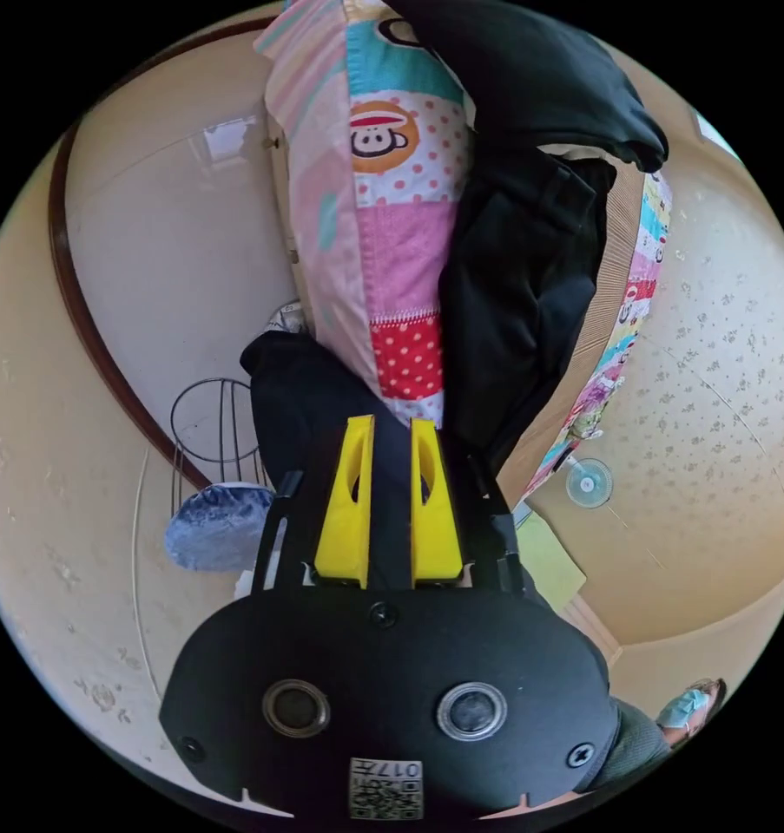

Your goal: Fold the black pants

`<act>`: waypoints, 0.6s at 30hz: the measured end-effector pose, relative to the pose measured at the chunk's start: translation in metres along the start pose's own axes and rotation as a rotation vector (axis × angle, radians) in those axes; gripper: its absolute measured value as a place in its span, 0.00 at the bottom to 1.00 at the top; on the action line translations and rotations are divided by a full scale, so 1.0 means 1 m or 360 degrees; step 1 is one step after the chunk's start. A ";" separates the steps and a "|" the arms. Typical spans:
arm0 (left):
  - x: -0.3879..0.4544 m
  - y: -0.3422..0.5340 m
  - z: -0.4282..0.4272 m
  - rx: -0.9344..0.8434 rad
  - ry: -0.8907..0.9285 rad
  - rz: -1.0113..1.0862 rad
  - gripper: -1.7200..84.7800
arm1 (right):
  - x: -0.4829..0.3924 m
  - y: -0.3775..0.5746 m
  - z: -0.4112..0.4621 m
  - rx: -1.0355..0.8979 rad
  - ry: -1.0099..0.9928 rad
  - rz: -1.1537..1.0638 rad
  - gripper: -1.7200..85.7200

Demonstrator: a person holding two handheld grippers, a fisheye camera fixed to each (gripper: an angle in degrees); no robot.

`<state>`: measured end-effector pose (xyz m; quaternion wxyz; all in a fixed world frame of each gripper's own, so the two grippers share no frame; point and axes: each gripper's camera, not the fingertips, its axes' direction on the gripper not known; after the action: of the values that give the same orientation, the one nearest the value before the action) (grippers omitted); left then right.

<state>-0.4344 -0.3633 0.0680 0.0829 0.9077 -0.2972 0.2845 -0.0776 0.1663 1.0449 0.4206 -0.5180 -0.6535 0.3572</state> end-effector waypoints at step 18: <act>0.002 0.078 -0.014 0.0030 -0.0253 0.0052 0.10 | -0.216 0.013 -0.034 -0.0604 0.0016 -0.1484 0.04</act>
<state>-0.4852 -0.4231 0.0792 0.0458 0.9232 -0.3148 0.2155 -0.0180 -0.0407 1.0072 0.4371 -0.2399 -0.8668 0.0038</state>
